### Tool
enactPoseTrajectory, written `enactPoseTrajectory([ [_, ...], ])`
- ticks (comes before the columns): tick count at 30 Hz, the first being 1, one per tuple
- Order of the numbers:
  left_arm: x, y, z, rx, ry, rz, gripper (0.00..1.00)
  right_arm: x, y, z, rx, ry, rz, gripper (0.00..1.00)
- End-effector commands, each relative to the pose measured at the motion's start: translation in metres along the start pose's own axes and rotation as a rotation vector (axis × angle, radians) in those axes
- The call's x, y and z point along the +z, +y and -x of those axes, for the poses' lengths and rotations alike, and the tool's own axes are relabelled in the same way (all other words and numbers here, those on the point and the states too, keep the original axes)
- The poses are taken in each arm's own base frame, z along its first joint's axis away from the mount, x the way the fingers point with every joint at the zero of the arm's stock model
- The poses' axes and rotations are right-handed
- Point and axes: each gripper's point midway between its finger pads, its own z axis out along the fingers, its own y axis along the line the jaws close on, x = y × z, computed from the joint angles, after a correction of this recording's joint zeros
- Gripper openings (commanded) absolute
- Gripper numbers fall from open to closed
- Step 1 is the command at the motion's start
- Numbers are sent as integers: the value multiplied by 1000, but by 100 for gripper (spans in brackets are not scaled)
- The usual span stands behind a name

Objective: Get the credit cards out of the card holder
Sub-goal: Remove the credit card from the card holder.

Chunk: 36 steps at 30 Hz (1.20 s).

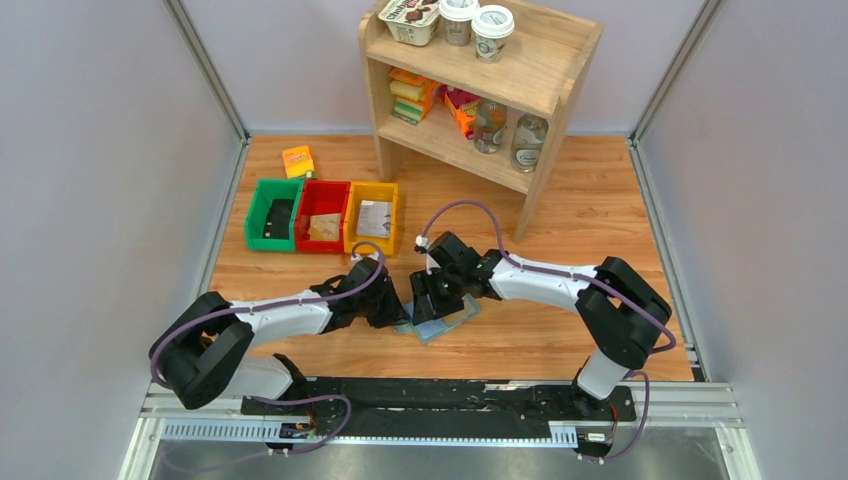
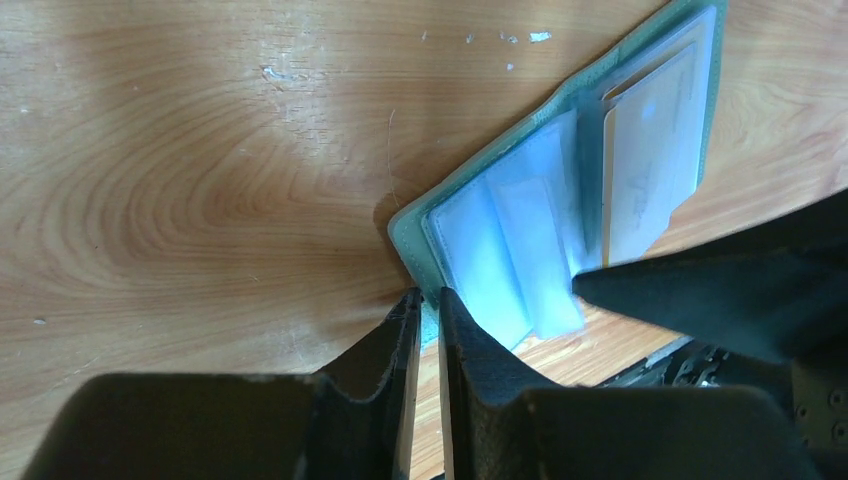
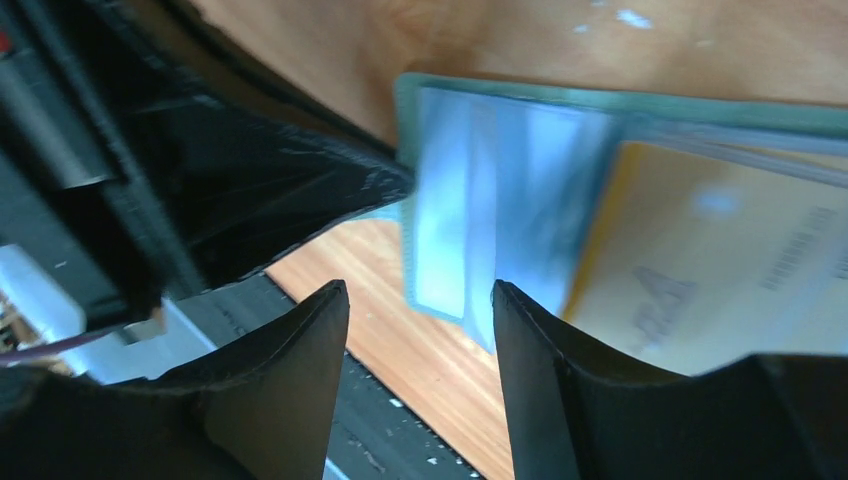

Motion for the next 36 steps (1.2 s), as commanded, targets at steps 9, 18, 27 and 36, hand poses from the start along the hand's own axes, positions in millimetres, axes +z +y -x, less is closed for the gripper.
enactPoseTrajectory([
  [9, 4, 20, -9, -38, 3, 49, 20, -34, 67, 7, -173, 9, 214, 60],
  [18, -32, 10, 24, -14, -183, 25, 35, -65, -15, 47, -43, -175, -48, 60],
  [27, -79, -55, 55, -5, -319, -234, 50, -55, -59, 53, 60, -193, -89, 52],
  [36, -25, -109, 39, -55, -124, -366, 47, -45, -89, 46, 93, -185, -164, 43],
])
